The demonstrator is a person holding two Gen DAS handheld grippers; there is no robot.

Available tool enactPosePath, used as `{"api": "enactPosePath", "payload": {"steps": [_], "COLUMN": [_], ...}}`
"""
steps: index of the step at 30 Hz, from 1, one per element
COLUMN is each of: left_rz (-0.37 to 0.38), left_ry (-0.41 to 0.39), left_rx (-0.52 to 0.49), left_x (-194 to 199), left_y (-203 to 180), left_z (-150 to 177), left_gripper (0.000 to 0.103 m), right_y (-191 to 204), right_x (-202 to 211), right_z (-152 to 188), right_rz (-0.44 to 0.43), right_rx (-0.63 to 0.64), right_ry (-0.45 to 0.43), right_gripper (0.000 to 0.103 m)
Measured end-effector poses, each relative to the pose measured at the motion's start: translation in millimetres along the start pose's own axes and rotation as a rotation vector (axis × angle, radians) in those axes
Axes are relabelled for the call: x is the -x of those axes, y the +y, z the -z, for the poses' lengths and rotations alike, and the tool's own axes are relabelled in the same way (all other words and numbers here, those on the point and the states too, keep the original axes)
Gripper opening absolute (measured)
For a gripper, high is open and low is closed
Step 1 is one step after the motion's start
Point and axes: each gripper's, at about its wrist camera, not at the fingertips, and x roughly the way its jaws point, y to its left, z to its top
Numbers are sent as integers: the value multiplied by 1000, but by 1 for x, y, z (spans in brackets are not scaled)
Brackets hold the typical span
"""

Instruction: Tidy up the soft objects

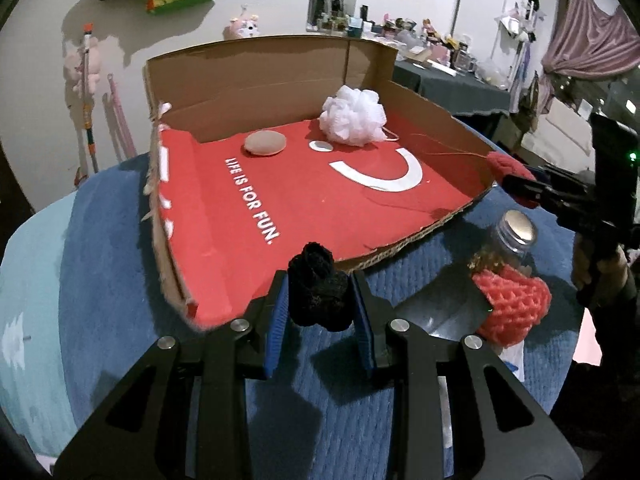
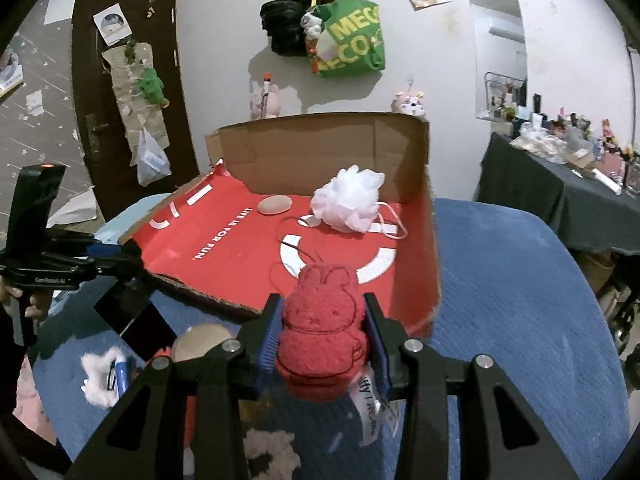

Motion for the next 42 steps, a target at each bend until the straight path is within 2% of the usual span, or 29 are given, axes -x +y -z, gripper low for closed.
{"api": "enactPosePath", "payload": {"steps": [10,18,24,30,35,42], "left_rz": [55,100,75,19,-28,-61], "left_ry": [33,66,103,171,199,223], "left_rx": [-46,-78,-60,-4,-4,-3], "left_x": [-22,-40,-56,-79,-91,-102], "left_y": [-7,-15,-9,10,19,29], "left_z": [-26,-42,-50,-54,-56,-64], "left_gripper": [29,29,29,29,29,29], "right_y": [6,15,14,8,4,1], "right_x": [-26,-51,-68,-97,-117,-140], "right_z": [-21,-31,-39,-43,-44,-49], "right_rz": [-70,-127,-70,59,144,189], "right_rx": [37,71,82,99,129,160], "right_ry": [47,120,166,252,301,350], "right_gripper": [42,42,42,42,42,43]}}
